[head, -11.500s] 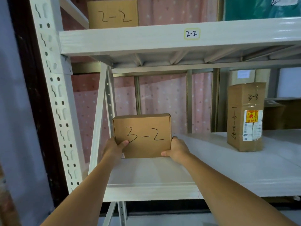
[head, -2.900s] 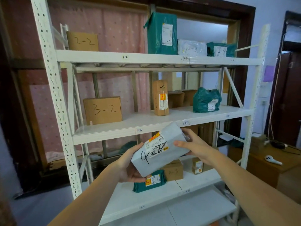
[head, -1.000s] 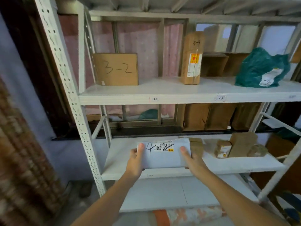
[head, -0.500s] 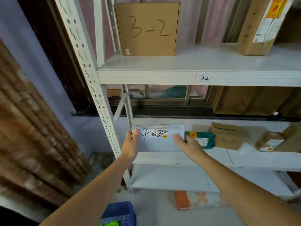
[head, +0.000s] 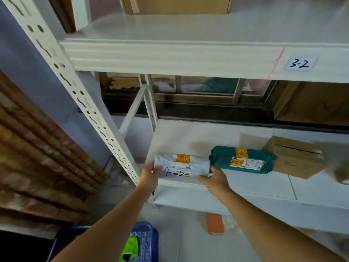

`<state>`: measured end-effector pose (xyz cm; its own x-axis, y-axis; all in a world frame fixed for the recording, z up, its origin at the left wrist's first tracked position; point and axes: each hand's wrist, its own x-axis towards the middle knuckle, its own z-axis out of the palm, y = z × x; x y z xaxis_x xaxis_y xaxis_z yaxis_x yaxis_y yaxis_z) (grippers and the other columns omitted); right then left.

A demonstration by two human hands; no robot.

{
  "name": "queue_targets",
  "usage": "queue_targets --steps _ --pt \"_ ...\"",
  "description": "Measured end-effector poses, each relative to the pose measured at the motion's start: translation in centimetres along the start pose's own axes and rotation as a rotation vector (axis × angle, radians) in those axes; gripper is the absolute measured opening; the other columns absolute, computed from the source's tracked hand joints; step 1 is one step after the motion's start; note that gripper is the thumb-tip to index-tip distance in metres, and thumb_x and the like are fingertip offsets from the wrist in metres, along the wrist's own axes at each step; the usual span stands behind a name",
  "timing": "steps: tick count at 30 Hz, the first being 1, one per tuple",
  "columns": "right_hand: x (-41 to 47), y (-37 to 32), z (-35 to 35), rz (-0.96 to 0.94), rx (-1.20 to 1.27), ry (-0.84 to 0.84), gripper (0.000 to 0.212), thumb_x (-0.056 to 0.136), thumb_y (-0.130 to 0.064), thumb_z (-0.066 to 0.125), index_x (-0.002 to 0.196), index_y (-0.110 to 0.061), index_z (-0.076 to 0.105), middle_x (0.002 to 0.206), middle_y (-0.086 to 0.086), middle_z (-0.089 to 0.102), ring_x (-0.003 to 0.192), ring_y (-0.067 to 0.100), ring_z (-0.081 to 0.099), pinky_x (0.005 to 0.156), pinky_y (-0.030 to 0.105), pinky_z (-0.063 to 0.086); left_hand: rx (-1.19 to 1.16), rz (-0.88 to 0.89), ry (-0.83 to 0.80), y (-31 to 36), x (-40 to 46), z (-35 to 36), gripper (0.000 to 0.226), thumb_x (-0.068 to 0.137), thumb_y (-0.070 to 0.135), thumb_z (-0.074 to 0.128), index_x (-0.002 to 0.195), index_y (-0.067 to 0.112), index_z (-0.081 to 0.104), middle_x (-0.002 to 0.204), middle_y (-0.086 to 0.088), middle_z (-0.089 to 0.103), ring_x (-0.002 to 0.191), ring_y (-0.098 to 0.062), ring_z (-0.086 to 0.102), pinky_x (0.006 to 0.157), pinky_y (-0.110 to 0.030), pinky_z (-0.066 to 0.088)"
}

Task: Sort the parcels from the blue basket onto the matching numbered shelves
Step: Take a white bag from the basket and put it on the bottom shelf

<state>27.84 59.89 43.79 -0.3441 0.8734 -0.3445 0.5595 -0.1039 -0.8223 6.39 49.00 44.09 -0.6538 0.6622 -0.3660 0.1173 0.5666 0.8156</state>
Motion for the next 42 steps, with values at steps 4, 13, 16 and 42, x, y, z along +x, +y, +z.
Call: queue_targets --steps 4,13,16,42 --pt "2.5 2.5 1.9 0.091 0.056 -0.079 0.033 0.084 -0.029 0.078 0.113 -0.022 0.066 0.106 -0.005 0.068 0.097 0.016 0.065 0.079 0.031 0.052 -0.031 -0.096 0.032 -2.9 2.6 1.5 0.023 0.096 0.019 0.065 0.118 0.014 0.068 0.091 -0.003 0.068 0.079 -0.02 0.059 0.071 -0.03 0.045" --pt "6.7 4.8 4.5 0.156 0.15 -0.107 0.028 0.091 -0.036 0.066 0.117 -0.028 0.06 0.115 -0.006 0.066 0.107 0.02 0.063 0.099 0.048 0.053 -0.099 -0.203 0.114 -5.0 5.3 3.7 0.032 0.096 0.021 0.066 0.128 0.02 0.067 0.091 -0.004 0.068 0.085 -0.026 0.065 0.078 -0.043 0.055" --pt "7.9 4.3 5.0 0.151 0.126 -0.056 0.025 0.096 -0.03 0.061 0.119 -0.024 0.062 0.112 -0.003 0.068 0.1 0.022 0.064 0.086 0.039 0.054 -0.044 -0.188 0.096 -4.8 6.5 3.8 0.015 0.097 0.028 0.062 0.109 0.024 0.071 0.083 -0.004 0.066 0.077 -0.025 0.061 0.074 -0.043 0.054" --pt "14.5 1.0 6.4 0.175 0.081 -0.041 0.068 0.098 -0.03 0.058 0.155 -0.015 0.024 0.156 0.009 0.04 0.13 0.031 0.05 0.082 0.031 0.041 -0.01 -0.108 0.025 -2.2 15.1 5.3 0.044 0.103 0.043 0.044 0.133 0.013 0.054 0.126 -0.017 0.062 0.112 -0.034 0.059 0.085 -0.04 0.045"
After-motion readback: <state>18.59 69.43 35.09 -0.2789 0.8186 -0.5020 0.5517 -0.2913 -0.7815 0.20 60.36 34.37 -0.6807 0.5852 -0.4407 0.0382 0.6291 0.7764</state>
